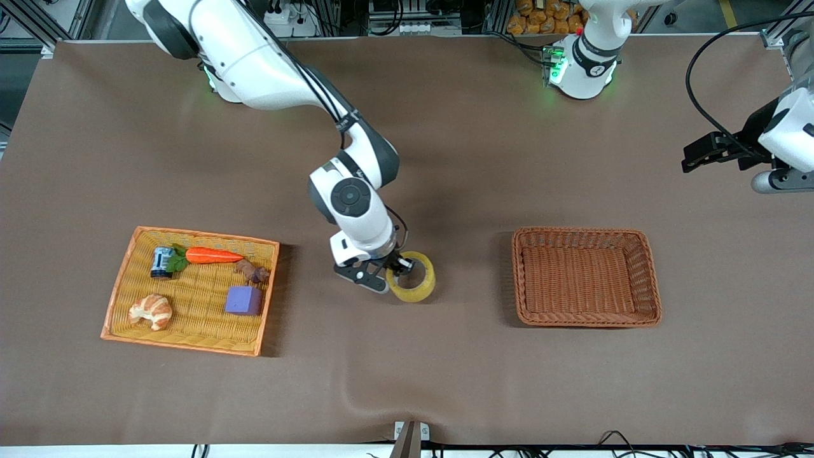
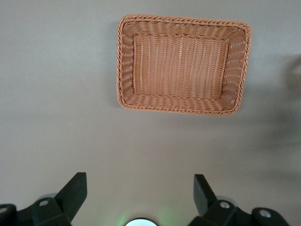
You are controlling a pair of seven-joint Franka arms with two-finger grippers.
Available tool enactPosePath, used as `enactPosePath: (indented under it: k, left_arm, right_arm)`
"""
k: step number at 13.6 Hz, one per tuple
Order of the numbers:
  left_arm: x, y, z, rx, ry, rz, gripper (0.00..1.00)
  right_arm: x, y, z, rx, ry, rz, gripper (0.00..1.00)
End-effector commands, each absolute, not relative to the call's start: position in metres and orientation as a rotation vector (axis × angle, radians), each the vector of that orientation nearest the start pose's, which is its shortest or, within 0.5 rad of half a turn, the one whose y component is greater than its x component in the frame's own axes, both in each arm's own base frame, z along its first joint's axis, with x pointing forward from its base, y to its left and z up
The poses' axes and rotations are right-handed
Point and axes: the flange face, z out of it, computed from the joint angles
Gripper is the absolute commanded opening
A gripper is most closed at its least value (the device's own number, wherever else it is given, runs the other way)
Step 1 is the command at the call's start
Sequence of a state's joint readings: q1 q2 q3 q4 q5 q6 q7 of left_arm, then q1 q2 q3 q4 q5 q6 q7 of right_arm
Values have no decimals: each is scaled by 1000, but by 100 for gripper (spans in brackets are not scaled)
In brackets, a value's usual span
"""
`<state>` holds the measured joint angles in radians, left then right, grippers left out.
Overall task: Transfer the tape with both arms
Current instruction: 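Lift the tape with the right gripper and carry it to mid-table, then set the tape down with the right gripper while the left gripper approaches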
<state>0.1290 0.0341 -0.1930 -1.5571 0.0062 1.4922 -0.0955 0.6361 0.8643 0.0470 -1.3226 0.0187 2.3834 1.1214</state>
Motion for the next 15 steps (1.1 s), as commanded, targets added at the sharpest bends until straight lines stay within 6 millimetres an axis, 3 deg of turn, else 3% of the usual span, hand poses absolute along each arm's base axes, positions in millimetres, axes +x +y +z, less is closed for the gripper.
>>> enactPosePath:
  k: [1, 6, 7, 8, 10, 11, 14, 15]
  left_arm:
    - [558, -36, 601, -3141, -31, 139, 100]
    - [573, -40, 580, -3147, -26, 154, 100]
    - [576, -48, 575, -3146, -31, 156, 100]
    - [581, -57, 571, -3147, -60, 137, 100]
    - [585, -83, 563, -3107, -109, 133, 100]
    - [584, -99, 562, -3093, -116, 117, 100]
    - [586, -136, 545, -3105, -156, 132, 100]
    - [588, -158, 535, -3109, -170, 121, 100]
  right_arm:
    - [601, 487, 238, -2845, 751, -153, 0]
    - [590, 496, 230, -2890, 699, -172, 6]
    - [590, 496, 229, -2891, 699, -171, 14]
    - [590, 496, 230, -2890, 699, -172, 30]
    - [590, 496, 228, -2891, 700, -172, 92]
    - [590, 496, 229, -2888, 706, -173, 100]
    - [591, 495, 230, -2888, 705, -176, 100]
    - [595, 491, 235, -2882, 711, -182, 100]
